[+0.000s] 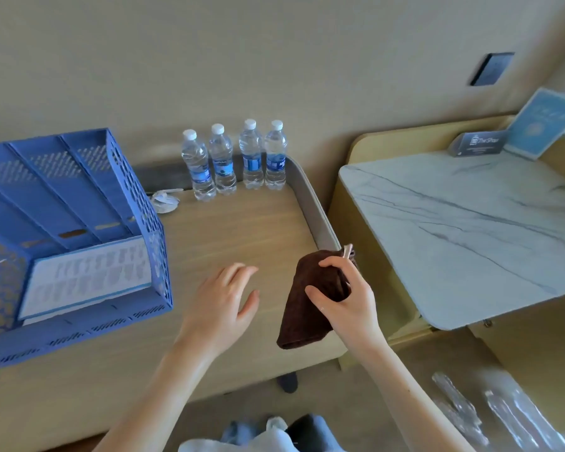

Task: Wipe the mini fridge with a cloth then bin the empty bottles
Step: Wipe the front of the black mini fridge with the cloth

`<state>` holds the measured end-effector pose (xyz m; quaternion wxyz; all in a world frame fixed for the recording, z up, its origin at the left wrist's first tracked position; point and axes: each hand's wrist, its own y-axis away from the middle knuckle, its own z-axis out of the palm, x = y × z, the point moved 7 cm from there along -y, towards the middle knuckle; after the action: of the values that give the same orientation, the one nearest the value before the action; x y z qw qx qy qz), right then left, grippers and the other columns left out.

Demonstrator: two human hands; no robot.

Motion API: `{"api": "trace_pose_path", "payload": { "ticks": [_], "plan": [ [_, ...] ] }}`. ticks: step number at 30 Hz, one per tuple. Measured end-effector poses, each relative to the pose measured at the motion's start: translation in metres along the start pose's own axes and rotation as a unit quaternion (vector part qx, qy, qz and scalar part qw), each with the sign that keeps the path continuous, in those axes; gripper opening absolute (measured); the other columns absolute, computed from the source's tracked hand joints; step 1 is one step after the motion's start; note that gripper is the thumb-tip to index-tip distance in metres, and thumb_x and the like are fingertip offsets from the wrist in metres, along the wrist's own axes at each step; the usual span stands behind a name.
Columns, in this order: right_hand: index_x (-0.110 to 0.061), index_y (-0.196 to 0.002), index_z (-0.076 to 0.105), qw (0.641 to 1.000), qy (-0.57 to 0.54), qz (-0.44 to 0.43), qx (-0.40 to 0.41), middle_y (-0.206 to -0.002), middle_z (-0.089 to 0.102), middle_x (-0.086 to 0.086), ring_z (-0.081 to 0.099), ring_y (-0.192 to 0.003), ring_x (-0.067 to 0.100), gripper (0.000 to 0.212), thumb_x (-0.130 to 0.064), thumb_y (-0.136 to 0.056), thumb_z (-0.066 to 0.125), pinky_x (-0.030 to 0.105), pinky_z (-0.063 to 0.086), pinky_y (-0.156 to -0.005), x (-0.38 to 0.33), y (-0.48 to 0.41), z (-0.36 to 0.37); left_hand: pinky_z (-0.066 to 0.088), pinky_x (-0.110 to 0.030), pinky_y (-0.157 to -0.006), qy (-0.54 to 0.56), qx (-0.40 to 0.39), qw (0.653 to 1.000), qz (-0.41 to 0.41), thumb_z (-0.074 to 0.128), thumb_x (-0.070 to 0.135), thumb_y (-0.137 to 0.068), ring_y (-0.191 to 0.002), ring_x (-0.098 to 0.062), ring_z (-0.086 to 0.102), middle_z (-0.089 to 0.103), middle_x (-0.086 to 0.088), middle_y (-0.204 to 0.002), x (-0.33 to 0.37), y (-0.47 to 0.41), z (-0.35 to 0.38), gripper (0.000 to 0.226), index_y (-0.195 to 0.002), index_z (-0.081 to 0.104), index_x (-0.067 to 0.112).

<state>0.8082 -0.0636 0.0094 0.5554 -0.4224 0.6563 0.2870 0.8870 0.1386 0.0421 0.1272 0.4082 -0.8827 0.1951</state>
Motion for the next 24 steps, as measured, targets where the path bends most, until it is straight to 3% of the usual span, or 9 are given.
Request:
{"api": "trace_pose_path", "payload": {
  "ticks": [4,12,17,24],
  "plan": [
    [-0.04,-0.11,0.061,0.996,0.027,0.012,0.084,-0.113,0.063,-0.029,0.061,-0.106,-0.006,0.042,-0.022,-0.079,0.083,0.011,0.054,-0.075,-0.005,0.034,-0.024,0.044,-0.021,-0.075,0.042,-0.031,0.996,0.066,0.062,0.023,-0.093,-0.103,-0.016,0.063,0.063,-0.001,-0.119,0.015,-0.004,0.006,0.034,-0.125,0.062,0.011],
    [-0.035,-0.109,0.062,0.963,0.036,0.049,0.262,-0.111,0.066,-0.021,0.061,-0.107,-0.001,0.042,-0.015,-0.078,0.083,0.008,0.049,-0.078,-0.007,0.179,-0.038,0.046,-0.021,-0.077,0.055,-0.113,0.967,0.22,0.041,0.041,-0.093,-0.102,-0.018,0.063,0.068,0.0,-0.114,0.055,0.053,0.023,0.045,-0.119,0.066,0.014],
    [-0.032,-0.103,0.064,0.932,0.043,0.076,0.353,-0.103,0.069,-0.018,0.063,-0.105,0.003,0.043,-0.006,-0.075,0.083,0.005,0.044,-0.082,-0.003,0.281,-0.033,0.053,-0.032,-0.085,0.083,-0.166,0.934,0.304,0.041,0.039,-0.091,-0.107,-0.019,0.059,0.066,0.002,-0.117,0.086,0.115,0.038,0.046,-0.122,0.064,0.014],
    [-0.028,-0.104,0.065,0.868,0.071,0.119,0.477,-0.1,0.068,-0.017,0.063,-0.102,0.006,0.041,-0.005,-0.075,0.083,0.016,0.047,-0.088,-0.012,0.394,-0.051,0.054,-0.037,-0.088,0.104,-0.212,0.873,0.426,0.054,0.036,-0.091,-0.109,-0.021,0.061,0.068,-0.001,-0.119,0.156,0.174,0.047,0.042,-0.124,0.065,0.014]
  ]
}}
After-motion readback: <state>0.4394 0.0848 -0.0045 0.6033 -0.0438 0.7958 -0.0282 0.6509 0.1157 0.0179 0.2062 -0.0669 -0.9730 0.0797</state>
